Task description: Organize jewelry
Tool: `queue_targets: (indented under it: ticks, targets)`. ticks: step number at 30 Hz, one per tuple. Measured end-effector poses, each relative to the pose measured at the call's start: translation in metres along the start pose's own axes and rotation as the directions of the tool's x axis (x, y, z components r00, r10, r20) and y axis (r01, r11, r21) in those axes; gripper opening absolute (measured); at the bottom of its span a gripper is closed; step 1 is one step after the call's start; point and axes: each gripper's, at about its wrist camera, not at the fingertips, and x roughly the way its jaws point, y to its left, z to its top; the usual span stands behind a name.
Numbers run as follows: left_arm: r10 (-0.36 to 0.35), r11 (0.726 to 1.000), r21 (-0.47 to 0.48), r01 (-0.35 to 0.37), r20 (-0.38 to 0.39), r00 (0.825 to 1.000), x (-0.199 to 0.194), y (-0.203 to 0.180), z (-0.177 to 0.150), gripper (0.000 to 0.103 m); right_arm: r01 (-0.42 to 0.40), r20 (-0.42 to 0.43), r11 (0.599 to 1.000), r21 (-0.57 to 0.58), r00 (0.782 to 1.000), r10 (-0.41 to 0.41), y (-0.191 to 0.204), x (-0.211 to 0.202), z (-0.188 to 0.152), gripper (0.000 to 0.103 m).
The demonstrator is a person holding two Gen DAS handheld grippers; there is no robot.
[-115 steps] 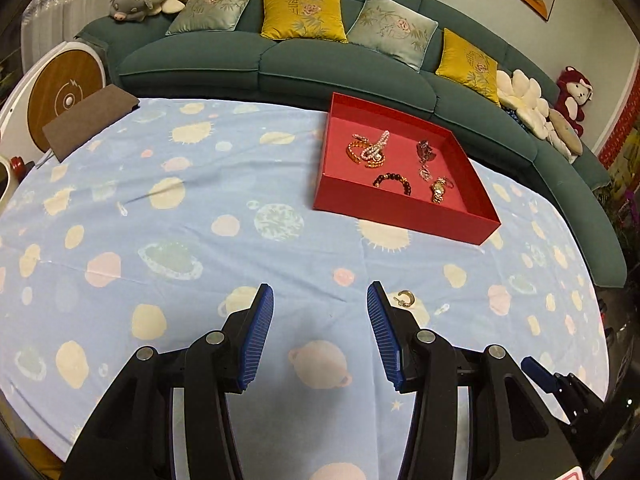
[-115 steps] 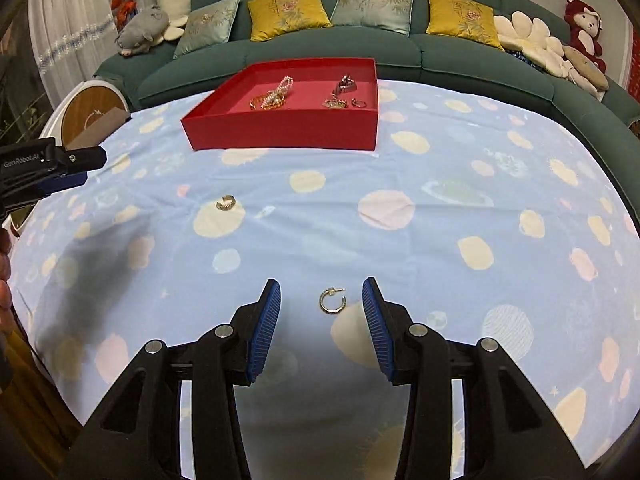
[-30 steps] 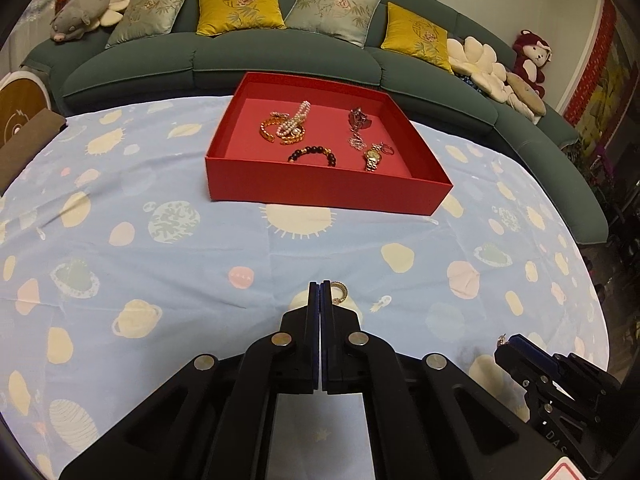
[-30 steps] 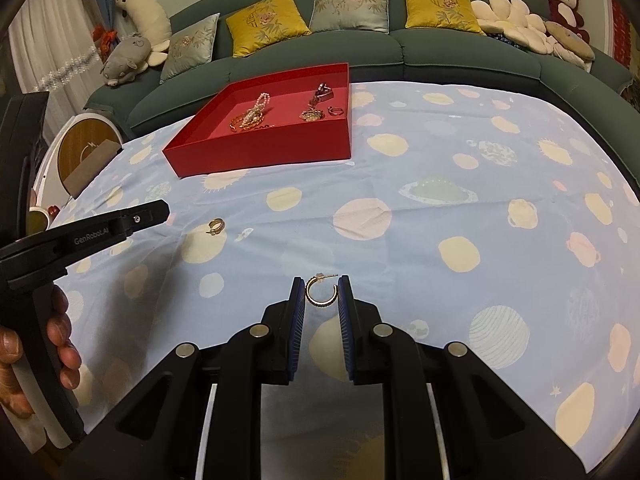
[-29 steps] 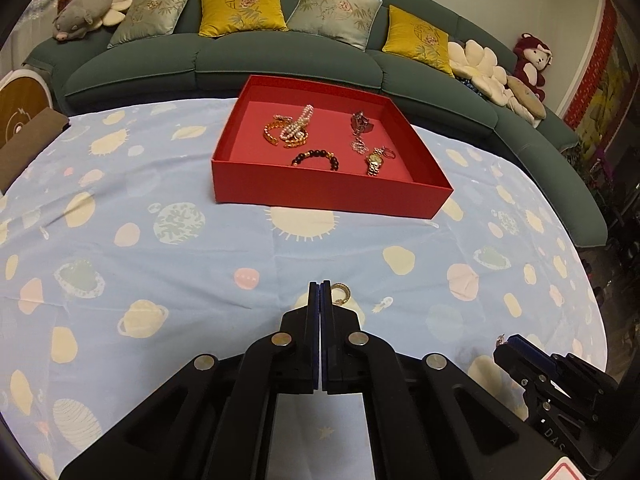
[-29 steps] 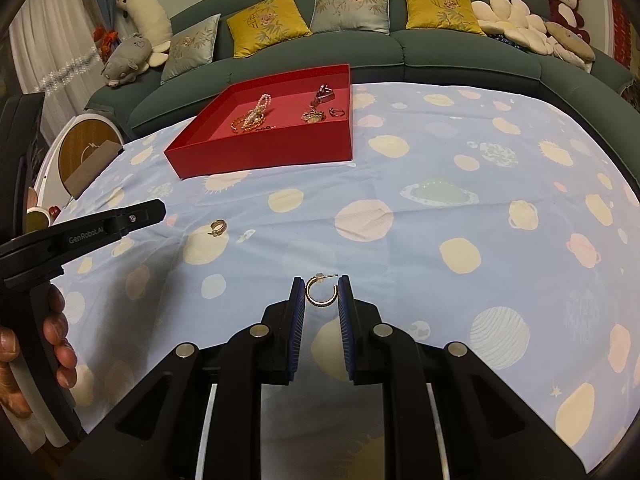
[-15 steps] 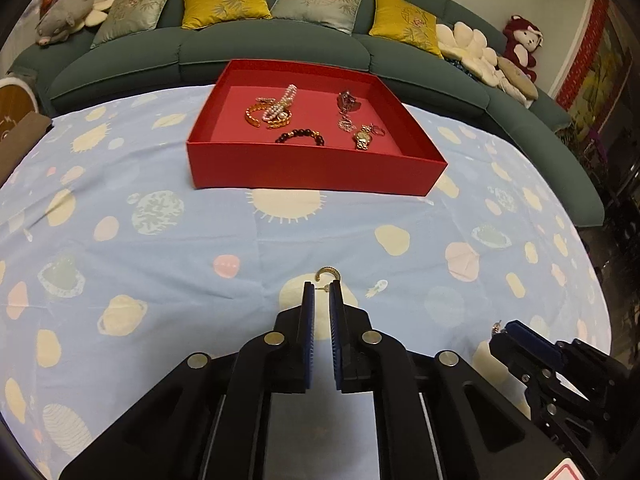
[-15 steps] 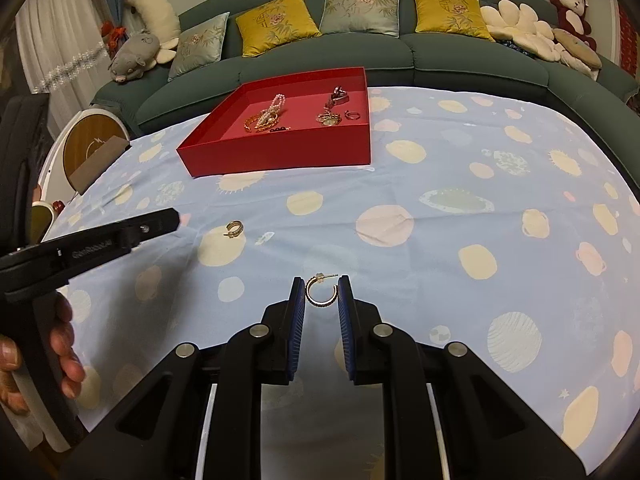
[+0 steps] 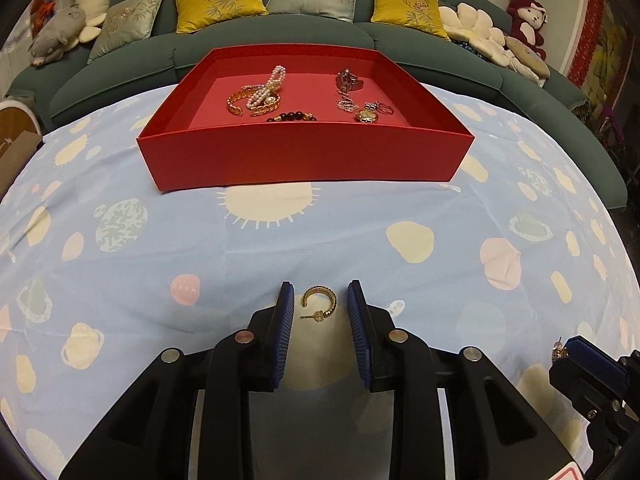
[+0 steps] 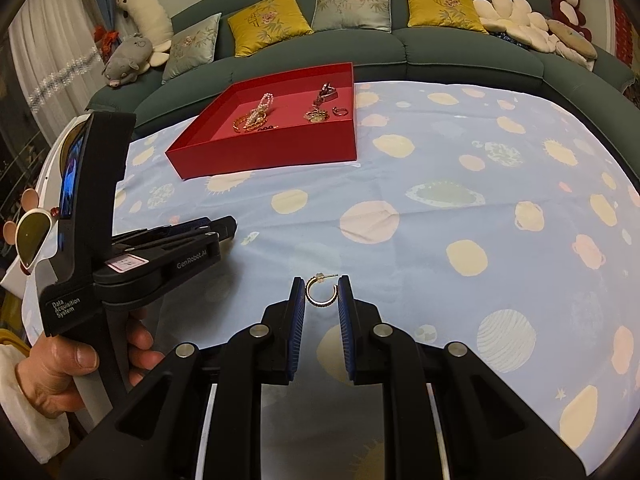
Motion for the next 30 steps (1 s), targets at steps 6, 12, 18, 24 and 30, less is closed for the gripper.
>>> queue_targets:
  ticks: [6, 12, 18, 24, 30]
  targets:
    - [-0.008, 1.000, 0.002, 0.008, 0.008, 1.000, -0.002, 0.001, 0.000, 0.014, 0.000, 0.004, 1.000, 0.005, 1.000, 0.000, -0.001, -0.001, 0.001, 0.016]
    - [-0.025, 0.999, -0.026, 0.026, 0.033, 0.999, -0.021, 0.007, 0.006, 0.014, -0.007, 0.024, 1.000, 0.010, 1.000, 0.007, 0.000, -0.007, 0.007, 0.016]
    - [-0.061, 0.997, -0.045, 0.066, 0.105, 0.993, -0.071, 0.016, 0.027, 0.014, -0.041, 0.084, 0.999, -0.009, 0.996, 0.041, 0.011, -0.026, 0.031, 0.016]
    - [-0.065, 0.997, -0.021, 0.071, 0.206, 0.976, -0.129, 0.030, 0.076, 0.014, -0.121, 0.171, 0.992, -0.034, 0.977, 0.125, 0.027, -0.055, 0.092, 0.016]
    - [-0.050, 0.999, 0.003, 0.051, 0.259, 0.965, -0.124, 0.044, 0.129, 0.014, -0.107, 0.236, 0.992, -0.068, 0.964, 0.121, 0.036, -0.044, 0.160, 0.016]
